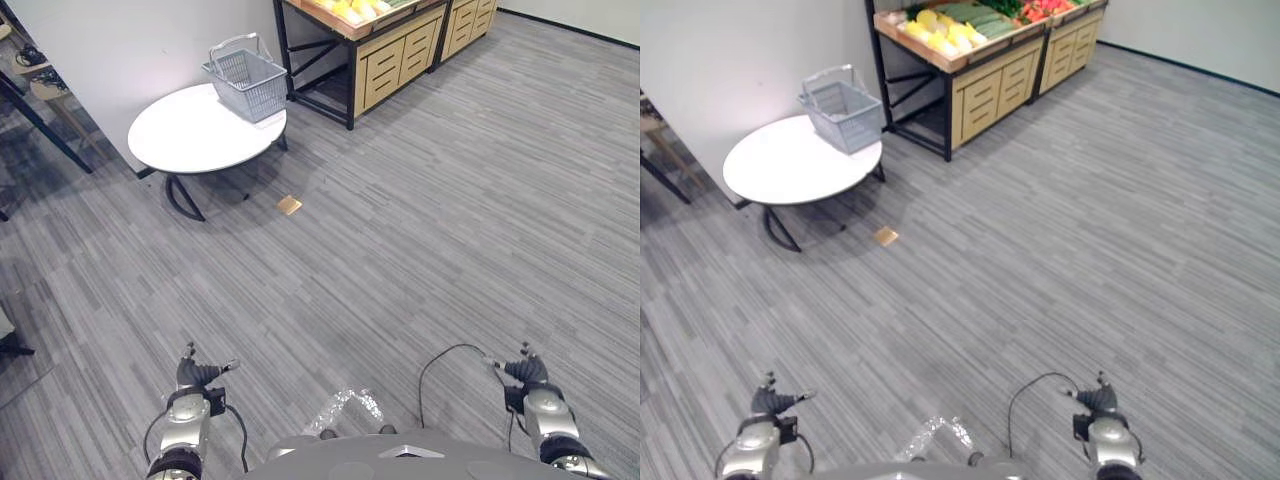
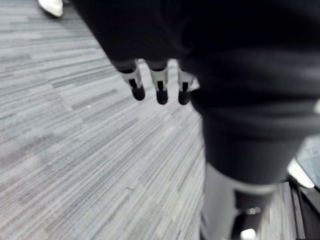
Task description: Pick vegetable in the basket
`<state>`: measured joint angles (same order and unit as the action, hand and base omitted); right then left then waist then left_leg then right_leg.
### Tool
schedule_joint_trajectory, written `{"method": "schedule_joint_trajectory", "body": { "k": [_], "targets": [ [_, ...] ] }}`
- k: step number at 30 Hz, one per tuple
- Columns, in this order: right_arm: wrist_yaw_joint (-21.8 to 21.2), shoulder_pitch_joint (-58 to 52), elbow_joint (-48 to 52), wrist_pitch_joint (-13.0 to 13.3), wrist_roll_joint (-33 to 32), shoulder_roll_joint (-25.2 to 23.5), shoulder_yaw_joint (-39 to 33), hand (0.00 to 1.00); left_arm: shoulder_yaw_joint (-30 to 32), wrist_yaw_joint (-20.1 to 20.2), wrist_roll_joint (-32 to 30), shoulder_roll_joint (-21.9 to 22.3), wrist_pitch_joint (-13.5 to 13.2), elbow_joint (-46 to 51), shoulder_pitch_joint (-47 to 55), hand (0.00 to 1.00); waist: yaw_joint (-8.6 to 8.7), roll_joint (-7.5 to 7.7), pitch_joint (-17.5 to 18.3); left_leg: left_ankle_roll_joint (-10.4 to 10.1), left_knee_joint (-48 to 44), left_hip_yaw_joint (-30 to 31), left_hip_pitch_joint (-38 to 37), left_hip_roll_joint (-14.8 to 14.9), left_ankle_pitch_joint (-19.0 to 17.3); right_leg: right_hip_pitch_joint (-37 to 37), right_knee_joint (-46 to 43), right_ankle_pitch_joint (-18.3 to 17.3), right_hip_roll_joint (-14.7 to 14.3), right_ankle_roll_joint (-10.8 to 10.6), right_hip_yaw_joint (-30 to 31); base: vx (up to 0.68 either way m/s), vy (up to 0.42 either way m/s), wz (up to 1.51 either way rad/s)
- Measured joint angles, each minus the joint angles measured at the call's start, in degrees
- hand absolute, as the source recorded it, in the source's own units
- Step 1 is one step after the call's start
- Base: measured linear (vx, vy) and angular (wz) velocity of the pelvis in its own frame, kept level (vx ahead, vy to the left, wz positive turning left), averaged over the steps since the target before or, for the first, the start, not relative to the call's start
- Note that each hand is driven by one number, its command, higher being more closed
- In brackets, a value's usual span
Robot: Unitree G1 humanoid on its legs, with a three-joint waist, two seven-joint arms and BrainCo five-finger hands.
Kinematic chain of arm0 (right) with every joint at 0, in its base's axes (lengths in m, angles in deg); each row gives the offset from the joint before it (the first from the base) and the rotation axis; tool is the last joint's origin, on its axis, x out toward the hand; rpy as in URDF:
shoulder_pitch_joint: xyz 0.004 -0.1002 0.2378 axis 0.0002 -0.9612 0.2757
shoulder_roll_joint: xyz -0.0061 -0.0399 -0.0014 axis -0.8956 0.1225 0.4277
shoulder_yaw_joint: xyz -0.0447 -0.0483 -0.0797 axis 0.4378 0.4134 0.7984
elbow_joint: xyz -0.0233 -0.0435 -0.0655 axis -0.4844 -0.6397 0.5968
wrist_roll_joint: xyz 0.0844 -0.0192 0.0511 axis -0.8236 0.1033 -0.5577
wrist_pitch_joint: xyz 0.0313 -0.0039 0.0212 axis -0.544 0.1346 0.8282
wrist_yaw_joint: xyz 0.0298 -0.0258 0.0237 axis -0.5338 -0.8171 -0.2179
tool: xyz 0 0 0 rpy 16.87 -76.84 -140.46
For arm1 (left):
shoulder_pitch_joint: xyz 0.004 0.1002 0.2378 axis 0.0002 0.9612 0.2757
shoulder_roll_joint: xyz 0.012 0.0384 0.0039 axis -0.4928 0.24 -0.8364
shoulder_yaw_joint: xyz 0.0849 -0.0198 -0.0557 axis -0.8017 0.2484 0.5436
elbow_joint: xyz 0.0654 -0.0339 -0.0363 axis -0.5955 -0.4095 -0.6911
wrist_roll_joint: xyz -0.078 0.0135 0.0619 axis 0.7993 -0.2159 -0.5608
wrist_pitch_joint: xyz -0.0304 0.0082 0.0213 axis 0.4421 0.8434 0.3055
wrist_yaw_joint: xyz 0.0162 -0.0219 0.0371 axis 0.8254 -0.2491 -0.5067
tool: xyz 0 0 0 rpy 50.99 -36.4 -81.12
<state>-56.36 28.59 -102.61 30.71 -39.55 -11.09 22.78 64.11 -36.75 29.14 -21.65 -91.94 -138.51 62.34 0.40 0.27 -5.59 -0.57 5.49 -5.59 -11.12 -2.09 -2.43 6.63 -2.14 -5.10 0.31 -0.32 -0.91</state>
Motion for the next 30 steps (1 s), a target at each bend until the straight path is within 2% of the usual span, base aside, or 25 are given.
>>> {"method": "schedule_joint_trajectory", "body": {
  "k": [3, 5, 11, 13, 14, 15, 16, 17, 18, 19, 20, 21, 22, 23, 24, 25, 26, 27, 28, 29, 30],
  "targets": [
    [-0.5, 0.1, 0.9, 0.0, 0.0, 0.2, 0.3, 0.00, -0.1, 0.1, 0.0, -0.1, -0.1, 0.5, -0.4, 0.00, 0.03, 0.07, -0.3, -0.3, -0.7, 0.1, 0.2, 0.1, -0.4, -0.2, -0.9, -0.9, 0.0, 0.0, -0.1, 0.03, -0.038, 0.05],
    [-0.7, -0.1, 1.9, 0.0, 0.0, 0.9, 0.5, 0.00, -0.1, 0.1, 0.0, 0.0, -0.1, 1.0, -0.1, 0.00, 0.18, 0.03, -0.3, -0.2, -1.4, 0.3, 0.2, 0.1, -1.8, -0.4, -2.6, -2.8, 0.1, 0.3, -0.2, 0.00, -0.045, 0.04],
    [-0.4, 0.0, 2.1, 0.0, -0.2, 1.3, 0.4, 0.00, 0.0, 0.0, 0.2, 0.3, -0.1, 1.1, -0.1, 0.00, 0.38, -0.09, -0.5, -0.2, -2.8, 0.7, 2.1, 0.1, -2.5, -2.4, -4.7, -4.3, 0.2, 0.9, -1.0, 0.00, -0.043, 0.06],
    [-0.3, 0.0, 2.0, 0.0, -0.2, 1.3, 0.5, 0.00, 0.0, 0.0, 0.2, 0.9, -0.1, 1.1, -0.1, 0.00, 0.44, -0.11, -1.2, -0.7, -11.3, 0.5, 6.1, 0.3, -6.7, -3.4, -6.3, -5.3, 0.5, 1.1, -1.3, 0.00, -0.042, 0.09],
    [-0.2, 0.0, 1.8, 0.0, -0.2, 1.3, 0.6, 0.00, -0.1, 0.0, 0.3, 1.3, -0.1, 1.1, -0.1, 0.00, 0.39, -0.31, -1.7, -1.5, -20.4, -0.5, 10.2, 0.9, -9.5, -3.4, -7.1, -6.3, 0.7, 1.3, -1.6, -0.04, -0.050, 0.13],
    [-0.2, 0.0, 1.8, -0.1, -0.2, 1.3, 1.3, 0.00, -0.1, 0.0, 1.2, 1.6, -0.1, 1.4, -0.4, 0.00, 0.41, -0.31, -2.9, -3.0, -32.3, -1.2, 14.9, 1.9, -10.6, -2.7, -7.5, -7.5, 0.7, 2.0, -1.7, -0.05, -0.044, 0.09],
    [-0.1, 0.0, 1.8, -0.1, -0.2, 1.6, 1.9, 0.00, -0.1, 0.0, 2.2, 1.9, -0.1, 1.9, -0.4, 0.00, 0.40, -0.49, -3.6, -3.6, -38.2, -1.7, 17.3, 2.7, -10.3, -2.2, -7.7, -7.8, 0.6, 2.3, -1.6, -0.03, -0.011, -0.03],
    [-0.1, 0.0, 1.8, -0.1, -0.2, 1.8, 2.4, 0.00, -0.1, 0.0, 3.0, 2.6, -0.1, 2.6, -0.5, 0.00, -0.01, -1.01, -4.8, -6.0, -47.9, -2.5, 21.9, 4.4, -8.1, -0.7, -8.1, -8.4, 0.3, 2.7, -1.4, 0.07, 0.039, -0.11],
    [0.0, 0.1, 1.8, -0.1, -0.3, 1.7, 2.4, 0.00, -0.2, -0.1, 3.6, 3.1, -0.1, 2.5, -0.4, 0.00, -0.24, -0.97, -5.4, -5.9, -54.2, -4.2, 24.7, 5.8, -7.1, 0.1, -8.1, -9.0, 0.5, 2.7, -1.3, 0.10, 0.058, -0.09],
    [0.1, 0.1, 1.8, -0.1, -0.4, 1.7, 2.4, 0.00, -0.5, -0.2, 4.2, 3.1, 0.0, 2.5, -0.3, 0.00, -0.32, -1.11, -5.4, -5.4, -55.3, -5.3, 25.7, 6.7, -7.8, 0.4, -8.1, -9.2, 0.7, 2.7, -1.1, 0.15, 0.077, -0.08],
    [0.3, 0.4, 1.8, -0.1, -0.8, 1.7, 2.3, 0.00, -0.6, -0.3, 4.7, 3.1, 0.0, 2.5, -0.6, 0.00, -0.55, -1.09, -5.7, -4.7, -54.2, -7.4, 27.3, 8.4, -9.8, 0.7, -7.8, -9.5, 1.2, 2.4, -0.5, 0.16, 0.100, -0.17],
    [0.5, 0.8, 1.7, -0.1, -0.8, 1.7, 2.2, 0.00, -0.6, -0.3, 4.7, 3.1, -0.1, 2.5, -0.8, 0.00, -0.99, -0.75, -5.9, -4.0, -49.3, -9.6, 28.4, 9.4, -10.8, 0.9, -7.4, -9.6, 2.3, 2.2, 0.2, 0.25, 0.151, -0.20],
    [0.7, 1.0, 1.6, -0.2, -0.9, 1.7, 2.2, 0.00, -0.6, -0.3, 4.7, 3.1, -0.1, 2.5, -0.8, 0.00, -1.23, -0.54, -6.0, -4.0, -45.6, -10.4, 28.7, 9.4, -10.7, 1.3, -7.1, -9.8, 3.1, 1.6, 0.3, 0.32, 0.193, -0.16],
    [0.9, 1.7, 1.1, -0.2, -0.9, 1.7, 2.1, 0.00, -0.6, -0.3, 4.7, 3.2, -0.1, 2.5, -0.6, 0.00, -1.30, -0.39, -6.1, -4.0, -37.1, -11.7, 29.4, 9.1, -9.1, 2.3, -5.7, -10.2, 4.6, 0.8, 0.3, 0.38, 0.245, -0.11],
    [1.1, 2.1, 0.9, -0.2, -0.9, 2.0, 2.1, 0.00, -1.2, -0.2, 4.7, 3.3, -0.1, 2.5, -0.5, 0.00, -1.33, -0.48, -6.0, -4.3, -26.4, -13.3, 29.4, 9.1, -4.6, 3.2, -4.2, -10.9, 5.7, -0.4, 0.4, 0.34, 0.245, -0.11],
    [1.2, 2.4, 0.6, -0.2, -0.9, 2.3, 2.1, 0.00, -1.4, -0.2, 4.7, 3.4, -0.1, 2.5, -0.5, 0.00, -1.34, -0.89, -5.9, -4.6, -21.5, -13.7, 29.2, 9.4, -2.2, 3.7, -3.5, -11.3, 5.8, -1.0, 0.7, 0.37, 0.328, -0.23],
    [1.3, 2.6, -0.1, -0.2, -0.9, 2.2, 2.8, 0.00, -1.7, -0.1, 4.8, 3.3, -0.3, 2.3, -0.1, 0.00, -1.86, -1.52, -5.8, -2.9, -19.7, -15.2, 29.0, 10.3, 3.3, 5.0, -2.9, -12.7, 6.3, -2.6, 1.4, 0.32, 0.297, -0.17],
    [1.3, 2.7, -0.4, -0.2, -0.9, 1.7, 3.4, 0.00, -1.6, -0.1, 4.8, 3.2, -0.4, 2.1, 0.5, 0.00, -2.50, -1.25, -5.6, -1.0, -21.3, -15.7, 29.0, 9.7, 3.5, 5.7, -3.3, -13.6, 7.1, -2.2, 1.5, 0.45, 0.338, -0.16],
    [1.0, 2.5, -0.7, -0.2, -0.8, 0.9, 4.7, 0.00, -1.6, -0.1, 5.1, 3.5, -0.6, 2.1, 0.5, 0.00, -2.88, 0.30, -5.5, 1.5, -24.8, -16.0, 29.8, 8.3, -0.5, 5.5, -5.9, -13.7, 8.8, -1.9, 1.7, 0.50, 0.308, 0.06],
    [0.8, 2.4, -1.0, -0.1, -0.7, 0.0, 4.8, 0.00, -1.6, 0.0, 5.1, 4.3, -0.6, 2.2, 0.5, 0.00, -3.07, 1.07, -5.3, 3.0, -26.7, -16.0, 30.0, 7.2, -3.1, 3.0, -12.4, -13.1, 10.1, -4.0, 1.9, 0.51, 0.293, 0.13],
    [0.8, 2.4, -1.2, -0.1, -0.7, -0.5, 4.8, 0.00, -1.6, 0.2, 5.1, 4.7, -0.6, 2.2, 0.7, 0.00, -3.11, 1.19, -5.3, 3.4, -27.3, -16.0, 29.5, 6.8, -4.1, 1.8, -16.4, -12.6, 10.4, -5.6, 2.0, 0.52, 0.295, 0.28]
  ]
}}
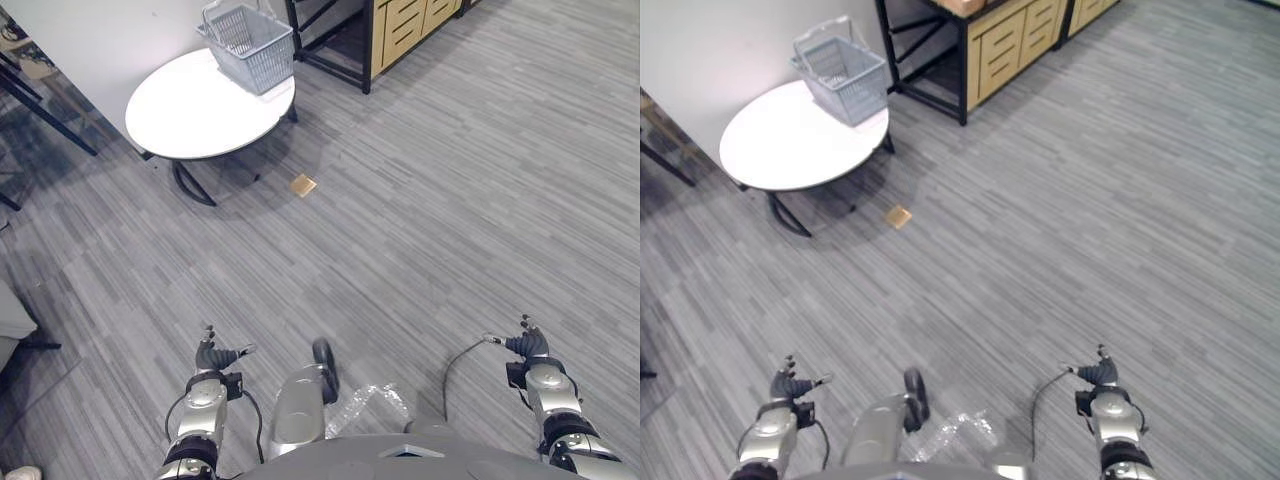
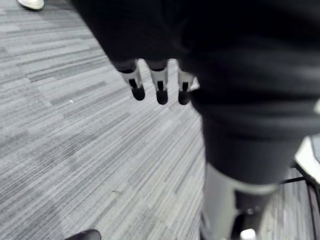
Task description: Pick vegetable in the basket
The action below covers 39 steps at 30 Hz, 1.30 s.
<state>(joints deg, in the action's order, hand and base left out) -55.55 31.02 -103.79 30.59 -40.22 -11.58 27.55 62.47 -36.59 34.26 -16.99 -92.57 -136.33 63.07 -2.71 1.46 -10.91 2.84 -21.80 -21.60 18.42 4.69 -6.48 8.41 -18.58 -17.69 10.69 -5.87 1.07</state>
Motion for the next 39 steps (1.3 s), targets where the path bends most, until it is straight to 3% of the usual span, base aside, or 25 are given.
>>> {"method": "schedule_joint_trajectory", "body": {
  "k": [2, 3, 4, 6, 7, 8, 10, 11, 13, 15, 16, 17, 19, 22, 23, 24, 26, 30, 31, 32, 33, 34, 36, 38, 39],
  "targets": [
    [-0.1, 0.1, -0.3, 0.0, 0.2, -2.4, 0.8, 0.00, -0.1, 0.7, 0.0, 0.2, 0.0, 0.0, 1.7, 0.00, -0.02, 1.14, -0.5, 1.5, 0.0, 0.6, -6.2, -2.1, -4.1, -5.8, -21.1, 7.6, 0.5, -9.4, 3.6, 0.58, 0.266, 0.24],
    [-0.2, 0.1, -0.3, 0.0, 0.4, -2.8, 1.7, 0.00, -0.1, 0.9, 0.0, 0.2, 0.0, 0.2, 1.9, 0.00, -0.02, 1.32, -0.5, 1.7, 0.4, 1.2, -8.2, -2.5, -5.0, -7.2, -26.6, 9.3, -0.1, -9.4, 4.3, 0.61, 0.196, 0.43],
    [-0.3, 0.2, 0.2, 0.0, 0.6, -3.2, 4.1, 0.00, -0.7, 1.0, 0.0, 0.0, 0.0, 1.6, 3.6, 0.00, 0.09, 0.93, -0.6, 2.0, 2.8, 3.1, -14.5, -3.2, -6.3, -11.5, -40.2, 9.5, -1.6, -9.2, 2.9, 0.48, 0.087, 0.49],
    [-0.4, 0.2, 1.5, 0.0, 0.6, -3.2, 4.6, 0.00, -1.5, 1.0, 0.0, -0.3, 0.0, 2.9, 3.6, 0.00, 0.16, 0.69, -0.5, 1.9, 5.9, 4.6, -18.3, -3.8, -6.3, -15.1, -45.0, 9.3, -1.4, -8.6, -0.1, 0.47, 0.054, 0.61],
    [-0.3, 0.2, 3.6, 0.0, 0.6, -3.2, 4.6, 0.00, -1.9, 1.0, 0.0, -0.5, 0.0, 3.6, 3.6, 0.00, 0.44, 0.35, -0.3, 1.6, 8.9, 6.6, -21.4, -4.2, -6.0, -18.6, -45.9, 8.1, -0.6, -6.4, -3.4, 0.45, -0.027, 0.79],
    [-0.2, 0.2, 6.0, 0.0, 0.6, -3.1, 4.5, 0.00, -2.1, 1.0, 0.0, -0.8, -0.1, 4.1, 3.0, 0.00, 0.54, 0.20, -0.4, 1.3, 11.4, 8.6, -24.3, -4.3, -5.9, -21.8, -44.0, 6.6, -0.2, -3.6, -5.6, 0.55, -0.051, 0.85],
    [-0.1, 0.3, 9.5, 0.0, 0.7, -3.1, 4.5, 0.00, -2.8, 1.1, -0.1, -1.5, -0.1, 4.5, 2.8, 0.00, 1.72, -0.57, -0.7, 1.0, 14.1, 11.8, -27.1, -4.0, -5.8, -25.2, -37.8, 5.1, -0.4, -1.1, -7.2, 0.42, -0.132, 0.93],
    [0.1, 0.7, 12.2, 0.0, 1.1, -2.5, 4.5, 0.00, -2.8, 1.1, -0.1, -1.7, -0.1, 4.6, 2.6, 0.00, 2.77, -0.92, -0.7, -0.1, 15.2, 14.3, -28.6, -2.7, -6.4, -26.8, -27.7, 4.9, -0.6, -0.4, -8.2, 0.57, -0.275, 1.20],
    [0.7, 2.8, 13.7, 0.0, 2.6, -1.3, 4.1, 0.00, -2.8, 1.1, -0.1, -2.0, -0.4, 4.8, 2.4, 0.00, 3.11, -1.85, -0.8, -2.2, 16.1, 16.2, -30.4, -0.5, -7.5, -27.4, -5.4, 9.1, -0.9, 0.0, -8.2, 0.50, -0.289, 0.88],
    [1.6, 5.7, 15.6, -0.1, 3.8, 0.1, 4.0, 0.00, -2.7, 1.1, -0.1, -3.4, -0.8, 4.5, 2.3, 0.00, 2.50, -0.60, -0.4, -6.5, 17.3, 17.7, -33.9, 1.5, -10.2, -27.7, 12.6, 16.0, 0.1, -0.8, -6.7, 0.61, -0.433, 0.63],
    [1.6, 5.9, 16.7, -0.1, 4.6, 0.2, 4.0, 0.00, -2.7, 1.2, -0.1, -3.9, -0.9, 4.2, 2.5, 0.00, 2.43, 0.44, 0.2, -7.4, 17.4, 18.2, -35.0, 1.7, -10.9, -27.8, 12.7, 15.7, 0.6, -1.7, -5.7, 0.61, -0.455, 0.69],
    [1.7, 6.5, 19.2, -0.3, 5.3, 1.5, 4.0, 0.00, -2.9, 1.7, -0.1, -3.0, -1.1, 3.1, 2.5, 0.00, 2.44, -1.44, 0.2, -8.9, 16.4, 19.8, -36.3, 4.3, -12.4, -28.2, 7.8, 21.7, -1.0, -3.6, -4.9, 0.62, -0.467, 0.78],
    [1.9, 7.7, 21.8, -0.5, 7.6, 3.4, 4.0, 0.00, -3.1, 2.2, -0.2, -1.0, -1.7, 2.3, 2.4, 0.00, 2.32, -4.52, 0.8, -8.8, 10.7, 21.6, -34.1, 7.6, -10.6, -28.5, 2.1, 20.1, -3.2, -0.8, -6.3, 0.59, -0.455, 0.67],
    [3.9, 12.7, 21.9, -0.6, 9.7, 3.9, 5.3, 0.00, -3.1, 2.2, -0.3, 1.7, -1.9, 2.5, 4.4, 0.00, 1.62, -6.47, 0.9, -9.5, -9.7, 24.1, -24.8, 10.4, -0.5, -23.8, 0.4, 14.2, -4.4, 1.5, -10.1, 0.58, -0.420, 0.46],
    [4.9, 15.0, 21.8, -0.7, 9.7, 3.9, 7.0, 0.00, -3.2, 2.2, 0.1, 2.6, -1.9, 3.1, 5.6, 0.00, 1.40, -6.74, 0.0, -9.6, -19.9, 23.0, -20.9, 12.5, 7.1, -19.1, 2.5, 12.6, -5.2, 3.0, -11.4, 0.50, -0.279, 0.36],
    [5.3, 16.1, 21.8, -0.7, 9.7, 3.9, 7.8, 0.00, -3.2, 2.2, 0.1, 3.0, -1.9, 3.7, 6.1, 0.00, 0.99, -6.77, -0.6, -9.1, -24.8, 21.5, -19.1, 13.7, 6.6, -16.8, 3.7, 12.2, -5.7, 3.5, -11.6, 0.48, -0.230, 0.17],
    [6.8, 19.8, 21.8, -0.7, 11.0, 3.9, 9.5, 0.00, -3.3, 2.1, 0.1, 3.3, -1.9, 5.0, 7.4, 0.00, -1.72, -6.85, -1.0, -6.0, -36.5, 13.3, -12.4, 16.0, -0.1, -8.6, 8.9, 11.3, -6.6, 4.8, -12.1, 0.45, -0.172, 0.03],
    [7.4, 25.3, 21.8, -0.6, 12.0, 4.6, 11.3, 0.00, -2.5, 2.0, 0.1, 3.3, -2.2, 6.4, 9.4, 0.00, -3.36, -6.16, -1.4, -5.9, -21.8, 4.7, -5.0, 9.8, -5.9, -1.5, 14.1, 9.5, -4.7, 3.3, -14.4, 0.44, -0.006, 0.26],
    [7.5, 26.7, 21.8, -0.6, 12.0, 6.3, 11.4, 0.00, -2.4, 2.0, 0.1, 3.6, -2.3, 6.5, 10.0, 0.00, -3.21, -6.39, -1.3, -6.0, -5.3, -0.2, -4.5, 5.6, -2.2, 1.7, 14.8, 8.2, -4.2, 0.6, -17.0, 0.44, 0.101, 0.50],
    [7.5, 26.8, 21.8, -0.6, 12.0, 7.4, 11.5, 0.00, -2.3, 2.0, 0.1, 3.9, -2.4, 6.6, 10.3, 0.00, -3.16, -7.10, -0.9, -2.6, 0.0, -2.0, -4.4, 4.8, 1.4, 2.5, 14.4, 7.0, -4.8, -0.2, -17.8, 0.45, 0.113, 0.55],
    [7.9, 26.8, 21.6, -0.6, 12.0, 7.8, 11.3, 0.00, -2.0, 2.0, 0.1, 3.5, -2.4, 6.3, 10.2, 0.00, -3.60, -5.94, -1.2, 0.7, -0.1, -3.2, -5.7, 4.1, 1.2, 3.1, 13.2, 5.6, -4.0, -0.8, -17.6, 0.39, 0.090, 0.52],
    [7.9, 27.0, 21.5, -0.6, 12.8, 8.8, 12.0, 0.00, -1.4, 2.0, 0.1, 3.5, -2.4, 6.2, 9.8, 0.00, -3.70, -3.43, -1.1, 1.4, 0.8, -3.2, -6.5, 1.8, -0.1, 2.0, 8.7, 4.3, -1.8, -1.1, -17.6, 0.47, 0.119, 0.53],
    [7.8, 28.2, 21.5, -0.7, 15.8, 8.5, 11.9, 0.00, -1.8, 2.2, 0.0, 4.2, -1.9, 5.9, 9.7, 0.00, -3.59, -1.48, -2.2, 1.8, 3.8, -1.3, -10.9, -1.2, -1.2, -4.8, -13.1, 4.2, 2.8, -4.2, -16.1, 0.49, 0.118, 0.64],
    [7.7, 29.1, 21.6, -0.7, 17.6, 8.6, 12.0, 0.00, -3.0, 2.2, -0.1, 3.9, -1.6, 5.9, 9.3, 0.00, -2.89, -0.94, -2.4, 2.3, 6.2, 1.3, -15.4, -2.6, -1.7, -10.2, -29.5, 5.9, 3.3, -8.2, -11.6, 0.46, 0.015, 0.79],
    [7.8, 30.0, 21.6, -0.7, 18.5, 8.7, 12.6, 0.00, -3.1, 2.1, -0.1, 3.8, -1.6, 5.9, 9.2, 0.00, -3.07, -0.97, -2.5, 2.3, 7.9, 2.2, -18.5, -2.7, -1.7, -12.5, -34.7, 5.3, 2.6, -6.6, -10.4, 0.44, -0.047, 0.70]
  ]
}}
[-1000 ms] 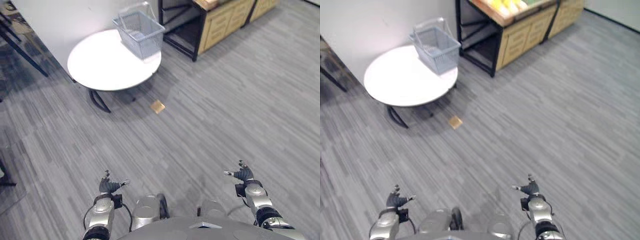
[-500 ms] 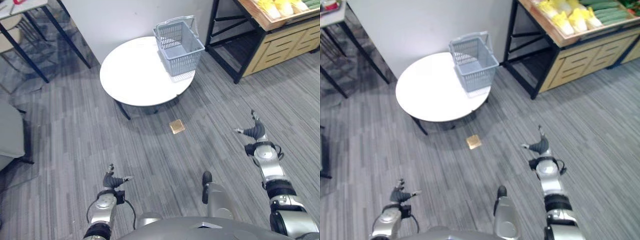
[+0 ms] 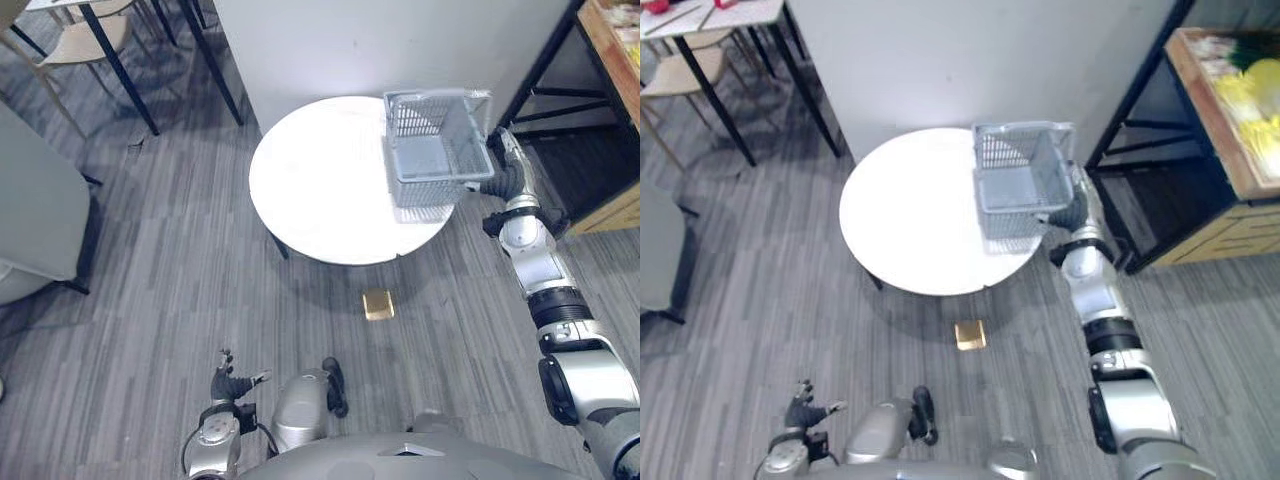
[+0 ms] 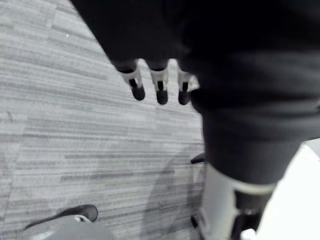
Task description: Pick vegetable in the basket
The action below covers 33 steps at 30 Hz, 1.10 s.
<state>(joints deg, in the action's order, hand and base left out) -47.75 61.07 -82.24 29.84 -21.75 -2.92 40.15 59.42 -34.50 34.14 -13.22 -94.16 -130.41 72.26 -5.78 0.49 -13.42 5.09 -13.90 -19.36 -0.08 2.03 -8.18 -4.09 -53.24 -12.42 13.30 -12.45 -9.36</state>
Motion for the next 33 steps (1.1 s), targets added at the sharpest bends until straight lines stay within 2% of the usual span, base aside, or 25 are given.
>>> {"method": "schedule_joint_trajectory", "body": {
  "k": [1, 3, 4, 5, 6, 7, 8, 9, 10, 11, 12, 14, 17, 19, 21, 22, 24, 25, 26, 29, 30, 31, 33],
  "targets": [
    [0.0, 0.7, 0.0, 0.0, 0.1, 0.0, 0.6, 0.00, 0.0, -0.1, 0.0, -0.2, 0.0, 0.0, 0.0, 0.00, -0.02, -0.12, -0.1, 0.0, 0.8, 0.8, -1.3, 0.1, 0.0, -0.9, -0.7, -0.6, -0.2, 1.4, 0.0, 0.38, -0.091, 0.59],
    [0.1, 3.6, 0.0, 0.3, 0.1, 0.5, 1.0, 0.00, 0.2, -0.3, 0.0, -1.2, 0.0, 0.1, -1.1, 0.00, 0.12, -0.27, 0.0, -0.8, 3.5, 4.0, -3.3, 0.9, 0.5, -5.2, 4.6, -2.2, -0.1, 7.1, -0.6, 0.35, -0.171, 0.71],
    [0.1, 4.1, 0.0, 0.3, 0.1, 1.0, 1.0, 0.00, 0.2, -0.3, 0.0, -1.4, 0.0, 0.1, -1.7, 0.00, 0.13, -0.36, -0.1, -1.2, 4.1, 5.0, -3.3, 1.3, 0.7, -6.4, 7.6, -2.6, -0.2, 7.7, -0.5, 0.29, -0.215, 0.82],
    [0.1, 4.5, -0.1, 0.3, 0.1, 2.4, 1.0, 0.00, 0.1, -0.3, 0.0, -1.7, -0.1, 0.1, -3.0, 0.00, 0.01, -0.69, -0.3, -2.1, 5.2, 7.0, -3.1, 2.4, 1.1, -8.1, 14.8, -2.6, -0.5, 7.9, 0.4, 0.27, -0.295, 0.87],
    [0.0, 5.0, -0.4, 0.2, 0.1, 3.6, 1.0, 0.00, -0.1, -0.3, 0.0, -2.0, -0.1, 0.1, -3.9, 0.00, 0.08, -1.07, -0.5, -3.9, 5.9, 8.7, -2.9, 3.7, 1.3, -9.2, 23.8, -1.1, -1.1, 7.8, 2.9, 0.27, -0.295, 0.84],
    [0.0, 5.1, -0.5, 0.2, 0.2, 4.1, 1.0, 0.00, -0.5, -0.2, 0.0, -2.4, -0.1, 0.1, -4.1, 0.00, 0.09, -1.11, -0.5, -4.8, 6.0, 9.3, -2.8, 4.2, 1.2, -9.5, 27.9, 0.3, -1.2, 7.6, 4.4, 0.31, -0.415, 0.78],
    [-0.1, 5.5, -1.1, 0.1, 0.3, 4.6, 1.0, 0.00, -1.5, -0.1, 0.0, -3.5, -0.2, 0.1, -4.0, 0.00, 0.11, -0.59, -0.4, -7.4, 5.9, 10.2, -2.9, 4.9, 0.4, -9.5, 35.6, 5.7, -0.9, 7.6, 6.9, 0.27, -0.407, 0.65],
    [0.0, 5.6, -1.1, -0.1, 1.4, 4.7, 1.0, 0.00, -1.9, 0.0, -0.1, -4.9, -0.3, 0.2, -3.6, 0.00, 0.09, 1.03, -0.2, -9.7, 5.9, 10.9, -3.3, 4.7, -0.4, -9.5, 40.0, 14.6, -0.1, 7.2, 8.9, 0.33, -0.516, 0.63],
    [-0.1, 5.6, -1.1, 0.0, 1.9, 4.7, 1.0, 0.00, -2.0, 0.0, -0.3, -5.9, -0.5, 0.0, -3.4, 0.00, 0.12, 2.11, -0.3, -11.1, 6.0, 11.1, -3.7, 4.1, -0.8, -9.4, 40.4, 15.9, 0.4, 4.9, 9.6, 0.27, -0.496, 0.30],
    [0.0, 6.8, -1.4, -0.1, 2.3, 4.9, 1.0, 0.00, -2.1, -0.1, -0.4, -4.8, -0.5, -0.3, -3.2, 0.00, -0.51, -0.01, -0.3, -13.2, 6.4, 11.2, -3.3, 7.1, -0.7, -9.4, 40.6, 13.9, -2.1, 5.2, 9.1, 0.22, -0.448, 0.18],
    [0.0, 8.3, -2.2, -0.2, 2.3, 5.3, 1.3, 0.00, -2.3, 0.1, -0.4, -3.5, -1.2, 0.3, -2.5, 0.00, 0.27, -1.89, -0.3, -13.6, 6.6, 10.4, -1.8, 9.2, 0.4, -9.3, 42.0, 13.7, -3.8, 6.0, 7.2, 0.18, -0.401, 0.11],
    [0.0, 9.0, -3.0, -0.6, 2.3, 7.8, 1.6, 0.00, -2.9, 0.1, -0.4, -2.1, -1.7, 0.7, -2.5, 0.00, 0.48, -3.94, -1.0, -13.9, 8.7, 10.4, -1.7, 11.4, 2.5, -9.6, 42.0, 13.1, -5.8, 7.4, 5.4, 0.10, -0.260, 0.23],
    [0.1, 11.8, -4.9, -0.9, 2.3, 9.9, 3.0, 0.00, -3.7, 0.0, -0.4, -2.0, -2.3, 0.7, -2.7, 0.00, 0.78, -4.33, -2.2, -14.5, 9.8, 10.5, 0.0, 12.7, 4.3, -12.1, 40.1, 12.0, -6.9, 8.7, 4.0, 0.04, -0.213, 0.12],
    [0.1, 15.0, -7.6, -0.8, 2.3, 11.1, 4.8, 0.00, -4.9, -0.1, -0.4, -2.1, -2.5, 1.0, -3.8, 0.00, 1.69, -4.64, -3.5, -14.9, 9.9, 10.6, 1.8, 12.6, 4.3, -13.9, 39.2, 12.0, -6.8, 8.7, 3.1, -0.05, -0.062, 0.27],
    [0.1, 17.1, -10.4, -0.8, 2.3, 11.5, 5.6, 0.00, -5.9, -0.3, -0.3, -2.1, -2.9, 2.2, -4.1, 0.00, 1.69, -4.84, -4.8, -15.9, 10.1, 10.8, 3.3, 12.4, 4.1, -15.4, 38.6, 12.1, -6.3, 8.5, 2.7, -0.09, 0.002, 0.26],
    [0.1, 19.0, -12.9, -0.8, 2.3, 11.6, 7.0, 0.00, -6.5, -0.5, -0.3, -2.3, -3.5, 3.0, -4.2, 0.00, 1.59, -4.81, -6.6, -16.5, 10.4, 11.3, 4.2, 11.9, 4.5, -16.0, 38.7, 12.5, -5.7, 8.3, 2.6, -0.10, 0.040, 0.22],
    [0.0, 22.2, -18.0, -0.4, 2.3, 11.7, 9.4, 0.00, -7.9, -0.6, -0.2, -2.7, -3.8, 3.1, -4.7, 0.00, 1.44, -5.21, -8.3, -16.6, 10.8, 12.2, 6.7, 11.2, 5.4, -17.6, 39.7, 13.6, -4.9, 8.1, 2.2, -0.09, 0.034, 0.24],
    [0.0, 23.3, -19.6, -0.3, 2.4, 11.7, 10.1, 1.00, -8.3, -0.7, 0.0, -2.8, -3.8, 3.1, -4.9, 0.00, 1.39, -5.50, -8.9, -16.6, 10.9, 12.5, 7.3, 11.1, 5.7, -17.8, 40.3, 14.0, -4.9, 8.0, 2.1, -0.06, 0.016, 0.22],
    [2.3, 26.9, -21.4, 0.2, 3.5, 12.9, 10.8, 1.00, -9.1, -1.1, 0.2, -2.8, -3.8, 3.0, -5.6, 0.00, 1.07, -6.60, -10.9, -16.5, 11.1, 13.2, 8.5, 10.9, 6.4, -18.1, 41.6, 15.2, -4.7, 8.1, 1.3, -0.06, 0.011, 0.19],
    [2.0, 33.4, -26.4, 0.4, 4.1, 16.6, 13.0, 1.00, -10.9, -1.4, 0.3, -2.9, -3.8, 3.0, -7.4, 0.00, -0.09, -8.28, -11.9, -16.5, 12.0, 14.3, 11.2, 10.7, 7.8, -20.1, 42.4, 16.1, -4.3, 8.1, 0.2, -0.05, -0.003, 0.26],
    [2.7, 35.7, -27.7, 0.6, 4.7, 18.5, 13.7, 1.00, -12.1, -1.6, 0.4, -2.9, -3.9, 3.0, -8.4, 0.00, -0.15, -9.16, -12.4, -16.6, 12.1, 15.6, 12.8, 10.6, 8.5, -21.0, 42.2, 16.1, -3.9, 8.1, -0.9, -0.02, -0.011, 0.33],
    [2.5, 36.6, -28.6, 0.8, 4.7, 19.0, 13.8, 1.00, -12.4, -1.6, 1.0, -2.9, -4.0, 3.0, -8.7, 0.00, -0.11, -9.20, -12.4, -16.6, 12.1, 16.0, 13.4, 10.5, 8.7, -21.5, 42.1, 16.1, -3.8, 8.1, -1.1, -0.01, -0.006, 0.44],
    [2.0, 38.5, -30.9, 1.0, 4.7, 22.4, 13.8, 1.00, -14.9, -1.6, 2.5, -2.7, -4.2, 3.0, -10.2, 0.00, -0.13, -10.34, -12.9, -16.4, 12.3, 18.0, 15.0, 9.8, 9.4, -22.2, 41.2, 16.0, -2.7, 8.1, -2.7, 0.00, 0.018, 0.40]
  ]
}}
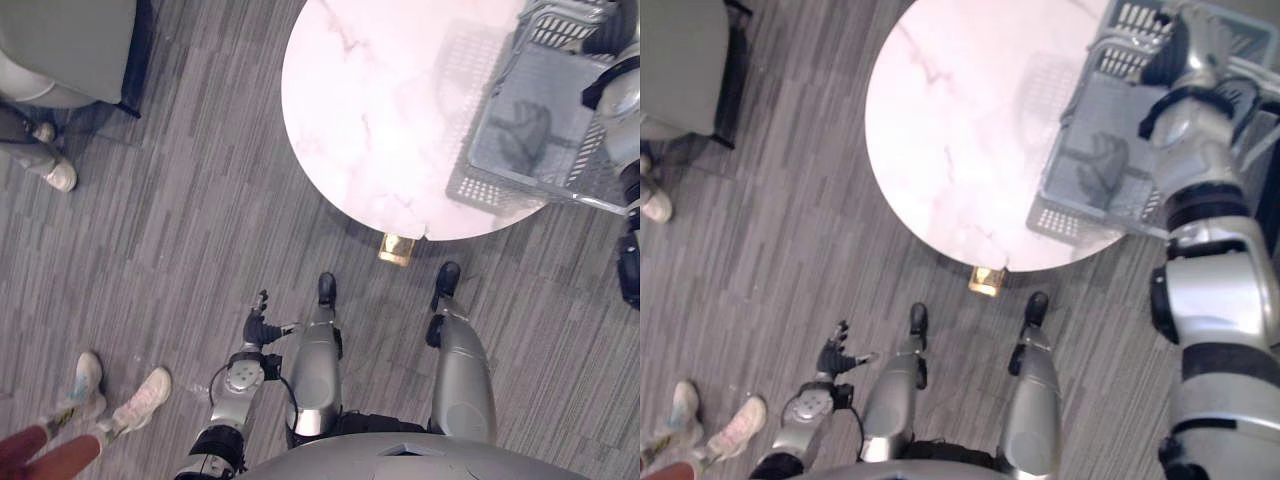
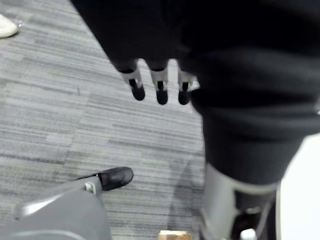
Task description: Pick vegetable in the basket
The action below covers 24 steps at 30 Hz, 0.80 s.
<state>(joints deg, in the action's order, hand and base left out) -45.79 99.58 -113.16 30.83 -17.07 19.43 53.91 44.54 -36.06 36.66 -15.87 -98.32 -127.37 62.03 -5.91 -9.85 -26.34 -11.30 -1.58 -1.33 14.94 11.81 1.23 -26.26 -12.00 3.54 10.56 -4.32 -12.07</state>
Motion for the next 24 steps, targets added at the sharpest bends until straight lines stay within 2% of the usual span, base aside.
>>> {"method": "schedule_joint_trajectory", "body": {
  "k": [4, 7, 9, 11, 12, 14, 15, 16, 17, 18, 19, 20, 21, 22, 23, 24],
  "targets": [
    [-0.5, -2.2, 0.2, 0.0, -0.7, 1.7, -2.1, 1.00, -0.7, 0.0, 0.0, 1.0, -0.2, 0.0, -0.1, 0.00, -0.06, 0.02, -0.2, 0.4, 0.5, 0.5, -0.9, -1.5, 0.6, 0.1, -2.4, -1.1, 1.8, -0.4, -0.2, 0.01, 0.039, 0.19],
    [-2.2, -9.4, 3.7, 0.5, -1.4, 1.5, -4.6, 1.00, -0.6, 0.2, -0.1, 1.1, -0.1, 0.0, 0.0, 0.00, 0.05, 0.57, -0.5, 0.7, 0.4, -0.2, -4.6, -1.8, -0.1, 3.4, -2.4, -1.6, 2.0, -0.8, 0.6, 0.01, 0.033, -0.11],
    [-3.2, -15.3, 7.4, 0.6, -1.3, 0.8, -4.6, 1.00, -0.4, 0.6, -0.3, 0.9, 0.0, 0.1, 0.3, 0.00, 0.15, 1.60, -0.9, 0.9, -0.4, -1.6, -7.6, -1.7, -1.4, 6.0, -1.9, -1.8, 1.5, -1.0, 2.3, 0.00, 0.025, -0.40],
    [-5.2, -22.9, 11.8, 1.2, -0.7, -1.8, -5.0, 1.00, -0.5, 2.0, -1.3, 0.1, 0.5, 0.1, 1.3, 0.00, 0.91, 3.94, 0.0, 1.1, -2.8, -5.1, -10.7, -1.4, -4.1, 8.1, -0.6, -1.5, 0.4, -1.4, 5.6, 0.01, 0.042, -0.73],
    [-5.9, -24.8, 12.3, 1.3, -0.8, -2.9, -5.9, 1.00, -0.5, 2.3, -1.5, -0.3, 0.6, 0.1, 1.6, 0.00, 1.36, 4.55, 0.3, 1.2, -3.3, -6.1, -11.3, -1.3, -4.7, 8.6, -0.1, -1.4, 0.0, -1.7, 6.4, 0.03, 0.057, -0.84],
    [-7.1, -30.5, 15.3, 1.5, -1.4, -6.7, -9.1, 1.00, -0.5, 3.6, -3.6, -1.9, 0.8, 0.0, 1.8, 0.00, 2.86, 6.99, 1.6, 1.3, -5.6, -10.0, -13.6, -0.9, -7.3, 9.5, 0.9, -0.6, -1.0, -1.7, 9.4, 0.04, 0.072, -1.04],
    [-7.9, -33.7, 16.1, 1.4, -2.7, -8.2, -9.5, 1.00, -0.5, 3.9, -4.4, -2.6, 0.8, 0.0, 1.4, 0.00, 3.46, 8.03, 2.3, 1.3, -6.8, -13.8, -15.4, -0.3, -8.6, 9.9, 1.7, -1.6, -0.7, 0.6, 7.5, 0.04, 0.065, -1.15],
    [-8.1, -34.8, 16.3, 1.2, -3.0, -8.9, -9.9, 1.00, -0.5, 4.0, -5.0, -2.8, 0.8, 0.0, 1.2, 0.00, 3.57, 8.21, 2.4, 1.2, -7.1, -15.4, -16.3, 0.1, -9.1, 9.9, 1.0, -2.4, 0.5, 2.8, 3.6, 0.08, 0.093, -1.49],
    [-8.6, -37.5, 16.5, 0.9, -4.3, -10.6, -11.1, 1.00, -0.5, 4.1, -5.6, -3.0, 0.8, 0.0, 0.3, 0.00, 3.43, 8.51, 2.8, 1.3, -7.9, -19.4, -18.5, 1.3, -10.0, 9.9, -1.7, -5.2, 3.5, 10.4, -7.5, 0.13, 0.111, -1.76],
    [-9.0, -40.6, 16.8, 0.8, -5.5, -13.1, -11.4, 1.00, -0.3, 4.2, -5.7, -3.1, 0.8, 0.2, 0.7, 0.00, 3.05, 8.45, 3.2, 1.1, -9.0, -23.9, -21.0, 3.1, -10.6, 10.6, -6.8, -7.6, 7.1, 14.4, -18.9, 0.16, 0.117, -1.86],
    [-9.2, -41.5, 16.8, 0.7, -6.0, -14.3, -11.4, 1.00, 0.1, 4.2, -5.7, -3.4, 0.7, 0.2, 0.8, 0.00, 3.02, 8.92, 3.4, 0.6, -9.1, -25.8, -22.3, 3.3, -11.0, 10.8, -9.5, -7.4, 8.4, 14.8, -22.6, 0.21, 0.074, -2.13],
    [-9.7, -43.1, 16.8, 0.2, -6.8, -17.3, -11.2, 1.00, 1.5, 4.5, -5.7, -4.4, 0.8, 0.5, 1.3, 0.00, 2.48, 10.81, 4.8, -0.8, -9.9, -31.2, -25.1, 3.4, -12.1, 11.1, -13.3, -7.5, 10.1, 16.9, -31.3, 0.15, -0.015, -2.18],
    [-9.8, -44.2, 17.6, 0.4, -7.5, -19.0, -11.2, 1.00, 3.1, 4.9, -5.7, -4.3, 1.0, 0.4, 2.1, 0.00, 1.89, 10.15, 5.4, -1.3, -12.3, -35.0, -26.0, 5.0, -13.5, 11.1, -14.5, -7.5, 9.5, 17.2, -36.3, 0.24, -0.089, -2.80],
    [-9.7, -46.1, 18.1, 0.4, -9.1, -20.6, -11.6, 1.00, 4.9, 5.1, -5.7, -3.6, 1.0, 0.5, 1.9, 0.00, 1.81, 9.88, 6.0, -0.8, -14.5, -39.6, -27.9, 5.4, -13.3, 11.1, -14.2, -8.3, 8.2, 18.1, -40.2, 0.20, -0.116, -2.14],
    [-9.7, -47.1, 18.6, 0.2, -9.5, -21.1, -11.9, 1.00, 5.3, 5.1, -5.7, -2.9, 0.9, 0.4, 2.0, 0.00, 1.86, 9.53, 6.6, -0.6, -14.7, -41.0, -28.8, 5.4, -13.2, 11.1, -14.0, -9.3, 7.5, 17.9, -41.1, 0.30, -0.146, -1.92],
    [-9.7, -51.0, 21.5, -0.1, -9.9, -22.3, -13.8, 1.00, 6.2, 5.1, -5.7, -2.4, 0.9, -0.2, 2.1, 0.00, 2.40, 8.62, 8.5, -0.7, -15.1, -43.8, -30.5, 5.3, -13.3, 10.6, -14.0, -11.9, 6.1, 14.9, -40.1, 0.30, -0.111, -1.65]
  ]
}}
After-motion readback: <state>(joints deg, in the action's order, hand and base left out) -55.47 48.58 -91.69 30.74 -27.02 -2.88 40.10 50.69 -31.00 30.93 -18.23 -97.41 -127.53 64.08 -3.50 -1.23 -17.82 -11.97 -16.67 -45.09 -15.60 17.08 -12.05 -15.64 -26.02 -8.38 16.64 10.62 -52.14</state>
